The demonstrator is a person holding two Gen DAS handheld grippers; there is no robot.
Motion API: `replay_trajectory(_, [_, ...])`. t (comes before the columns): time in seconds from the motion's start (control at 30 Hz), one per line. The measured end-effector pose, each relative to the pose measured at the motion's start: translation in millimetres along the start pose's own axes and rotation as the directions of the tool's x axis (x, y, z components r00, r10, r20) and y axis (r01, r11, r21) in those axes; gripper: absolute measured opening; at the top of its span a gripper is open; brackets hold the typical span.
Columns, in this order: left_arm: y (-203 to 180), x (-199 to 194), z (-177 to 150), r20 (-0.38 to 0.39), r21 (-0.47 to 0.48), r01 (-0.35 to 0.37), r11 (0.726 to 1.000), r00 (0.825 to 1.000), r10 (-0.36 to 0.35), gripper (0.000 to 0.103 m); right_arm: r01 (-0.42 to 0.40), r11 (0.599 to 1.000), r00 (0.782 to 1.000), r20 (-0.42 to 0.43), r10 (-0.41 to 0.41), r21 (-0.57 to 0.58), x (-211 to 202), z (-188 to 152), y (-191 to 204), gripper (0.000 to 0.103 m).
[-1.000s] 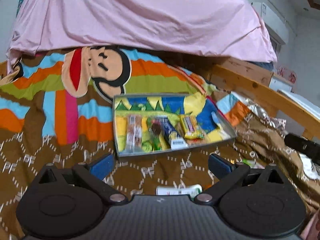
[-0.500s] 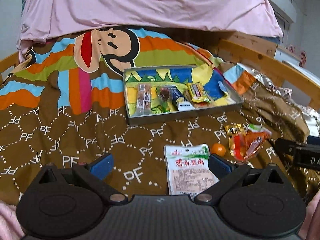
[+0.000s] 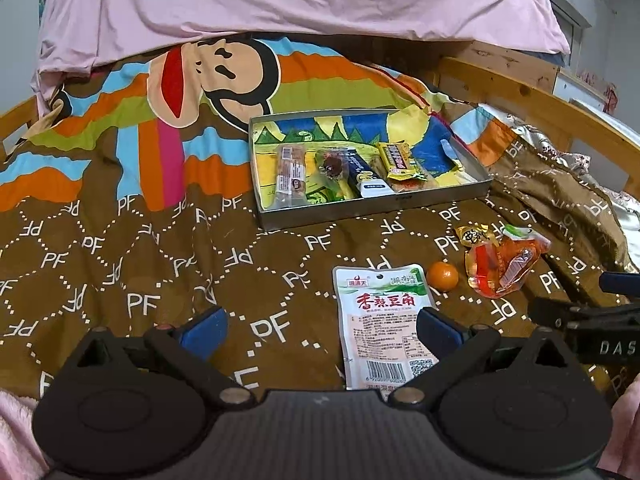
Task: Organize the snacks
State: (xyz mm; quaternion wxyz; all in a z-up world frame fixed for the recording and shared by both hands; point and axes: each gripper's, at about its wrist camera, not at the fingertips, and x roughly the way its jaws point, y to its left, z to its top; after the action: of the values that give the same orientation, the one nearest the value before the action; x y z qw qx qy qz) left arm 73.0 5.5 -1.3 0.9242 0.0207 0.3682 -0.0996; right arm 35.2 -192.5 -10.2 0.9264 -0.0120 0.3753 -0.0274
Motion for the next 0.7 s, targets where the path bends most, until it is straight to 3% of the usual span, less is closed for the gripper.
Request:
replay_trajectory(0.2, [3, 0, 0, -0.004, -0.012, -0.045, 0.999, 0.999, 0.045, 0.103, -0.027, 0.997, 0.999, -0.027, 0.026, -0.067, 4, -2, 11, 0.102])
replay_trajectory(0.37, [11, 1, 0, -0.004, -0.057, -0.124, 0.991, 0.992, 0.124, 0.103, -0.041, 0.994, 0.999, -0.037, 0.038, -0.098, 5, -3, 17, 0.102])
replay_trajectory(0.7, [15, 3, 0, -0.032, -0.064, -0.146, 0.987, 0.989, 0.144, 0.103, -0.087, 0.983, 0.996, -0.044, 0.081, -0.160, 5, -5, 28, 0.102])
